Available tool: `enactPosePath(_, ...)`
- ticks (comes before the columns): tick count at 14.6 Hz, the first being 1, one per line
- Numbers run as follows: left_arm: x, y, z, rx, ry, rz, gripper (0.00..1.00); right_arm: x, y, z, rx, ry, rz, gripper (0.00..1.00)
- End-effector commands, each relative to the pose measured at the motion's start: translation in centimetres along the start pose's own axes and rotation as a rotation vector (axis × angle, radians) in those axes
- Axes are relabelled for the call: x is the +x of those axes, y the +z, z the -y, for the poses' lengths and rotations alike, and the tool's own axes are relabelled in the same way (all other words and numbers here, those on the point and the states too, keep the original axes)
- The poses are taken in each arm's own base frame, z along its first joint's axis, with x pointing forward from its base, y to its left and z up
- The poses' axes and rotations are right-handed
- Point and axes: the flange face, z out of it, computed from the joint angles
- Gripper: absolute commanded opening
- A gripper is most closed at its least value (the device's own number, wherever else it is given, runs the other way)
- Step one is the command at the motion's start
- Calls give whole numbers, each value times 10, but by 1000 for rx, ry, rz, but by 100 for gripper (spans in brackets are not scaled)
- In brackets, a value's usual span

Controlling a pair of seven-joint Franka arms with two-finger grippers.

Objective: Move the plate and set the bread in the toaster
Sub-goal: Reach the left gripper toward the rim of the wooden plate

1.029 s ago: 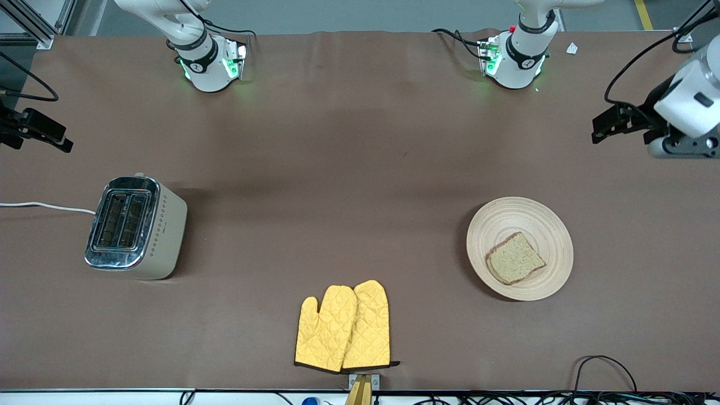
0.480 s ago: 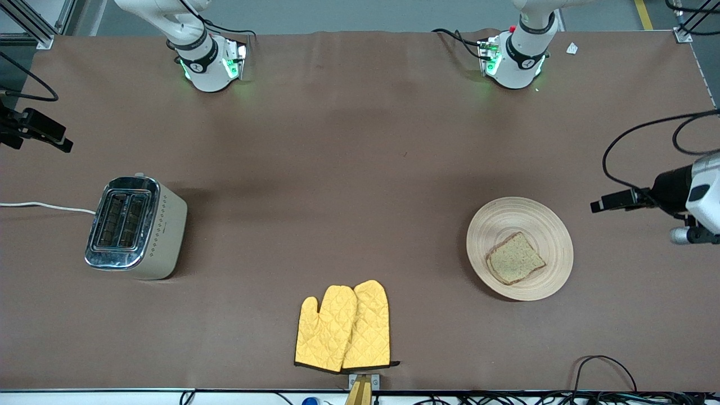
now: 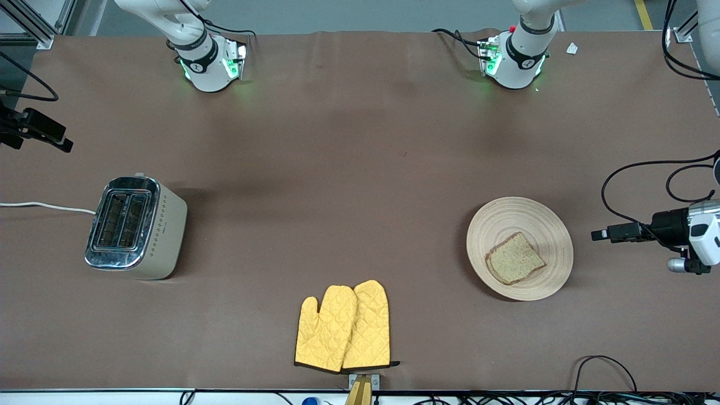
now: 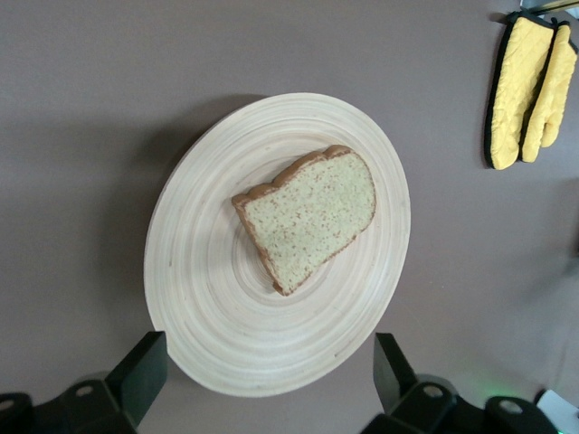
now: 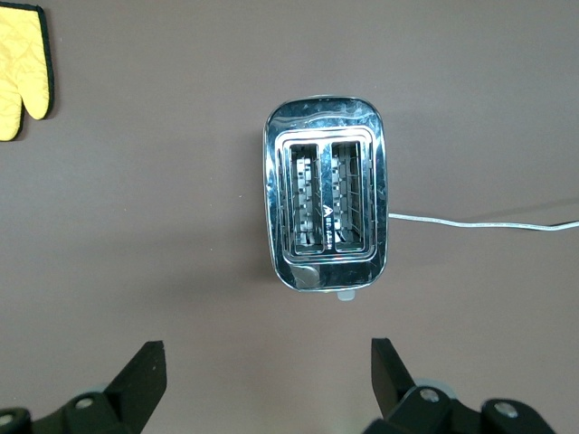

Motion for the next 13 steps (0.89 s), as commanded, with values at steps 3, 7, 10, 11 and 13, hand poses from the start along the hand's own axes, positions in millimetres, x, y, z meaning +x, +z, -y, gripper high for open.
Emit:
enactPosePath(3, 5, 35, 71, -123, 53, -45, 91, -9, -4, -2, 0, -4, -2, 100)
enactPosePath(7, 3, 69, 104, -193, 81, -64, 81, -9, -5, -2, 0, -4, -4, 100)
enactPosePath(10, 2, 88, 116, -228, 80, -64, 73, -9, -5, -2, 0, -4, -4, 100)
enactPosePath(11, 1, 95, 120, -238, 79, -62, 70, -9, -4, -2, 0, -4, -2, 100)
enactPosePath(13, 0, 104, 124, -253, 83, -63, 62, -9, -5, -2, 0, -4, -4, 100)
